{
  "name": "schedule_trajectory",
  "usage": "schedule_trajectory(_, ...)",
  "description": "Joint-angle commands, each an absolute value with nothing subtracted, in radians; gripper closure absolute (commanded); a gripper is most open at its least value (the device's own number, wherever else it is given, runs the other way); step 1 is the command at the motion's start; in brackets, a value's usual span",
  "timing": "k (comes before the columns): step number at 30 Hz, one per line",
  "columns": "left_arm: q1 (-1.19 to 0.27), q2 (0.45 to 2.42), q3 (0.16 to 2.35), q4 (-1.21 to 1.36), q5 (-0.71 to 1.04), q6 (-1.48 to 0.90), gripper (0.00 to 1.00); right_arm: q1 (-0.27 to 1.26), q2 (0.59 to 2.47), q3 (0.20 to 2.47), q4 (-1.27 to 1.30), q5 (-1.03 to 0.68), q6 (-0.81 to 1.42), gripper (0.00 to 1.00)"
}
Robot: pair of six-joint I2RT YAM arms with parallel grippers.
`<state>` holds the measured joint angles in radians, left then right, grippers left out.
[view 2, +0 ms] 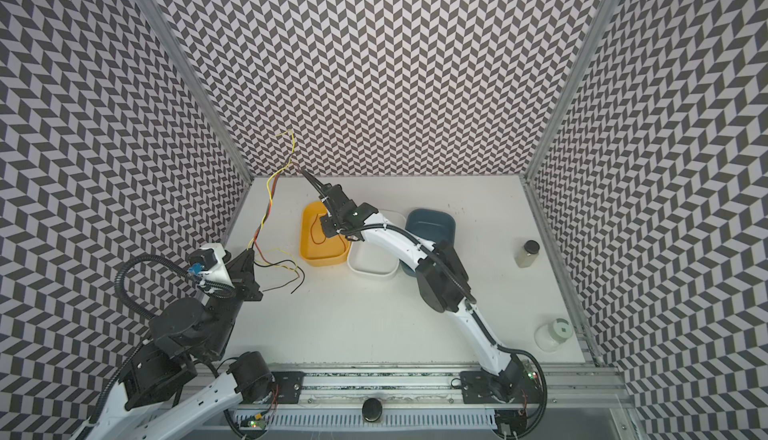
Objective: Untangle the cables
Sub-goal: 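Lower the red wire into the yellow tub with the right gripper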
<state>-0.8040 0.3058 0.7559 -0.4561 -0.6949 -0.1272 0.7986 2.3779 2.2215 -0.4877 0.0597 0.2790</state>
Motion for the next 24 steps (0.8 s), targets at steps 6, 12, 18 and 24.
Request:
schedule_trajectory(6, -0.795, 0.310, 0.748, -0.429, -0.692, -0.129, 1.00, 0.792, 2.488, 2.354, -0.481, 0.002, 0.300, 1.00)
schedule_trajectory(12, -0.794, 0.305, 0.748, -0.428, -0.693, -0.129, 1.00, 0.764, 2.555, 2.391, -0.486, -0.086, 0.373, 1.00)
schedule_trajectory(18, -0.793, 0.308, 0.747, -0.426, -0.687, -0.130, 1.00, 0.764, 2.622, 2.520, -0.626, -0.073, 0.334, 1.00)
schedule_trajectory(24, -0.791, 0.308, 0.748, -0.425, -0.686, -0.131, 1.00, 0.764, 2.575, 2.491, -0.664, -0.065, 0.304, 0.77)
